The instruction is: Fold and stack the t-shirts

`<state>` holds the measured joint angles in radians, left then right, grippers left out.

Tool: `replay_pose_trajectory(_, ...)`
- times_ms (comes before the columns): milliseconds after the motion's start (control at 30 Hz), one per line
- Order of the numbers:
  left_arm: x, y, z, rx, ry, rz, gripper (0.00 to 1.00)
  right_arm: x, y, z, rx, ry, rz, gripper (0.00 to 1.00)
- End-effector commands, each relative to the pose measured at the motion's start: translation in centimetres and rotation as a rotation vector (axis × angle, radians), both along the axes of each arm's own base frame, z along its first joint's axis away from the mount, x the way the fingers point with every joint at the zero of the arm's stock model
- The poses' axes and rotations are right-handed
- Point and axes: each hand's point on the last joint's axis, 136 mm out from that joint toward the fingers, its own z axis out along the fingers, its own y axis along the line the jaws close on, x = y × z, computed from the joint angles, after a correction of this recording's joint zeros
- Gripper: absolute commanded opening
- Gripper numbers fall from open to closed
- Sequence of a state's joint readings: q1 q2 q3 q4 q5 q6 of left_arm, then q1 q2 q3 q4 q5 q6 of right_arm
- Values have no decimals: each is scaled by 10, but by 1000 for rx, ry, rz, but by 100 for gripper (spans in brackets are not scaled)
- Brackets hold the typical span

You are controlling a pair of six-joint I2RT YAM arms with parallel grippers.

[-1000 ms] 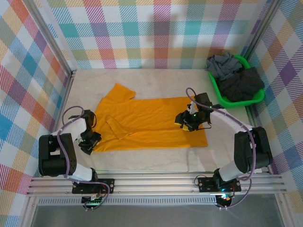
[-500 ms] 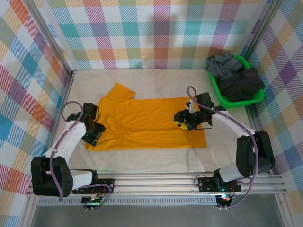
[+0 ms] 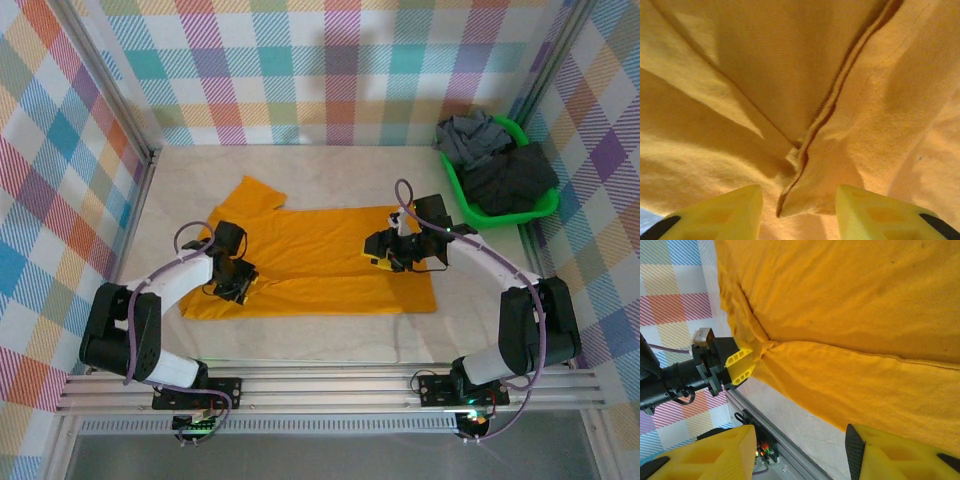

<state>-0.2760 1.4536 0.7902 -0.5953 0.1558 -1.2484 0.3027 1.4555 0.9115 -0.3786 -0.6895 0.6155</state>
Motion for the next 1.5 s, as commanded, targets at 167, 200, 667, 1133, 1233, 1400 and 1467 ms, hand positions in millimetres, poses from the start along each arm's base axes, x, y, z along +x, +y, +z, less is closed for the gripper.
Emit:
replay_pose_trajectory(167,11,-9,10,-4,-19,-11,23,-5,1,3,-3,-20,18,51)
replay_pose_trajectory(200,12,-9,11,-2,-20,-16,20,-4,1,3,-4,-20,17,50)
replay_pose_trajectory(667,62,-34,20,109,19,-252,0,4,2,4,-18,-13,15,48)
replay_pose_trajectory(1133,89,-68,-1,283,146,-644,0,-2,-2,3,-37,-4,15,47)
replay_pose_trajectory(1233,92,-71,1,308,140,-688,0,-1,-2,2,-38,1,15,47)
replay_pose_trajectory(1400,98,-74,9,333,110,-724,12,2,-1,-1,-42,4,14,47)
replay_pose_trajectory(1467,106,-76,22,344,66,-728,25,4,-4,-3,-61,8,3,47)
